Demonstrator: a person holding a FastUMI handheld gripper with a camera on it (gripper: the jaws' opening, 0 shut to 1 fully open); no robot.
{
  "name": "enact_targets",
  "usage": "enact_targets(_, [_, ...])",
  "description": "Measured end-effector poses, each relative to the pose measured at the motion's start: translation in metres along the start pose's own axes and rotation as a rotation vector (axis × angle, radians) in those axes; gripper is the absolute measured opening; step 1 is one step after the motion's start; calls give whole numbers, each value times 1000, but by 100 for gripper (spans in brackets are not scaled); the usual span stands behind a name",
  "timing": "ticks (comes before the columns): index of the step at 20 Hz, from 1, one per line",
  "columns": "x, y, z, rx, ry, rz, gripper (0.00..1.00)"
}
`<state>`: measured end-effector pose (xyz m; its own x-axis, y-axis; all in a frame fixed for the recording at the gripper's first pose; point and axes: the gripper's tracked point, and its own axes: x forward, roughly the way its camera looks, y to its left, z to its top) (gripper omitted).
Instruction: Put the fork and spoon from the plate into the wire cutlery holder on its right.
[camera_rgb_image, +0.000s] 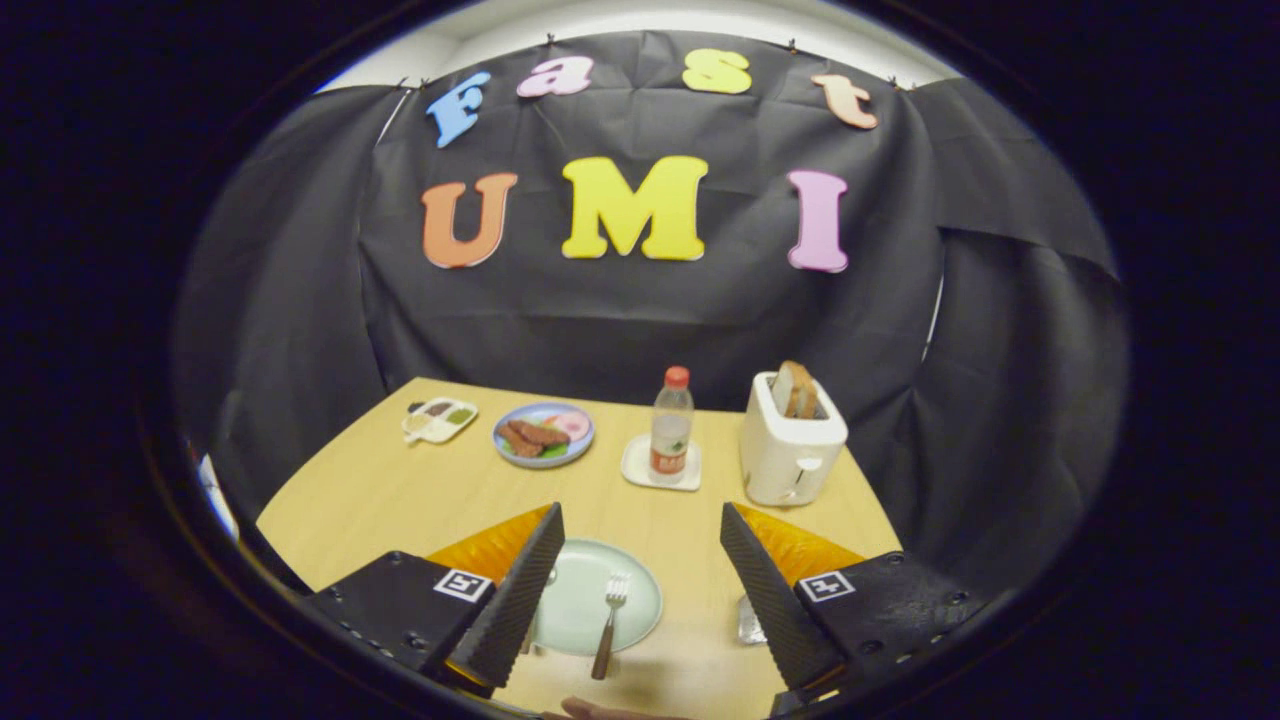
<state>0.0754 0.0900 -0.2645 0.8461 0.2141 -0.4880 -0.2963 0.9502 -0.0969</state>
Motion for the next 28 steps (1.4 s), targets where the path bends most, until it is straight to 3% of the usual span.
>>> enact_targets(6, [51,17,-98,-45,226,-18,95])
enact_targets(9, [63,19,-132,-31,294,-14,89])
enact_targets(22, [94,26,-181,78,454,-17,58])
enact_targets(24, [96,22,-184,80,455,-39,46])
enact_targets(25, [96,23,-186,81,462,-41,33])
enact_targets(26, [94,18,-185,69,463,-62,30])
enact_targets(27, [96,20,-185,63,450,-54,16])
enact_targets(28, [94,17,-187,49,451,-65,14])
